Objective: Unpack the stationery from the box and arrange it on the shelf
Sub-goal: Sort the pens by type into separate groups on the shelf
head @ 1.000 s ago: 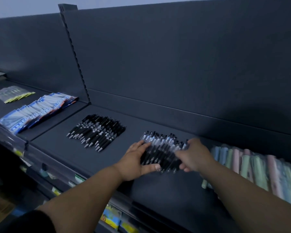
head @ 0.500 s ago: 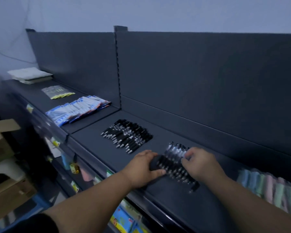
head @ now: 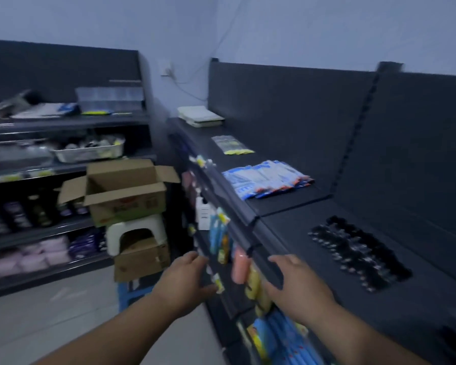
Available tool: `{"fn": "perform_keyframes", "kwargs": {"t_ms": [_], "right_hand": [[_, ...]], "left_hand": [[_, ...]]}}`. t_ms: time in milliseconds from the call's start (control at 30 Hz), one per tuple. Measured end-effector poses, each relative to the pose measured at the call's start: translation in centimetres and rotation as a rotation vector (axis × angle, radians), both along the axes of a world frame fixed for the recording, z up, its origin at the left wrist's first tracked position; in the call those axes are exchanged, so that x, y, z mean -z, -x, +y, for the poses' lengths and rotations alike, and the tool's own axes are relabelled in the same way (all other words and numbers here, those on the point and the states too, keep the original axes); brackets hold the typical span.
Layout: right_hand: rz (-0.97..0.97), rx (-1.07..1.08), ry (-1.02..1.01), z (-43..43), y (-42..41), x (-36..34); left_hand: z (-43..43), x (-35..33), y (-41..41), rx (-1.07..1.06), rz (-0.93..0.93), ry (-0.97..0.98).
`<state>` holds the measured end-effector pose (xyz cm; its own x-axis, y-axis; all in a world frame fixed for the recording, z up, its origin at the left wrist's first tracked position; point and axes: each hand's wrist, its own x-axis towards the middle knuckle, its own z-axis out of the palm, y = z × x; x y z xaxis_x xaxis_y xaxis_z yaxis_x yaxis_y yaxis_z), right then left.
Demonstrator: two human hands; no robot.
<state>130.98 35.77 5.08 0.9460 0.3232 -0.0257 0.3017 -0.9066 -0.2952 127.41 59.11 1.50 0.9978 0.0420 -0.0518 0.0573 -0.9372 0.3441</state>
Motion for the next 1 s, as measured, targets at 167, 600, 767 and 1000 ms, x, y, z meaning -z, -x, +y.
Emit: {"fn": "perform_keyframes", "kwargs": {"t_ms": [167,600,767,1000], "right_hand": [[0.096,-0.110,0.051,11.4,-2.6,3.9],[0.345,-0.291,0.113,31.8,-9.3,10.8],[0.317,-0.332,0.052,36.1,-17.6,11.7],[0.227,-0.384,-0.037,42.9,-33.5,10.1]], "left_hand": [[12.5,2.5,2.5,-0.216,0.091,0.018],[30.8,7.3,3.9,-0.555,0.288,0.060],[34.2,8.4,-3.2,-0.632,0.282,0.083],[38.6,7.3,-17.9,-0.733,0.184,0.123]]}}
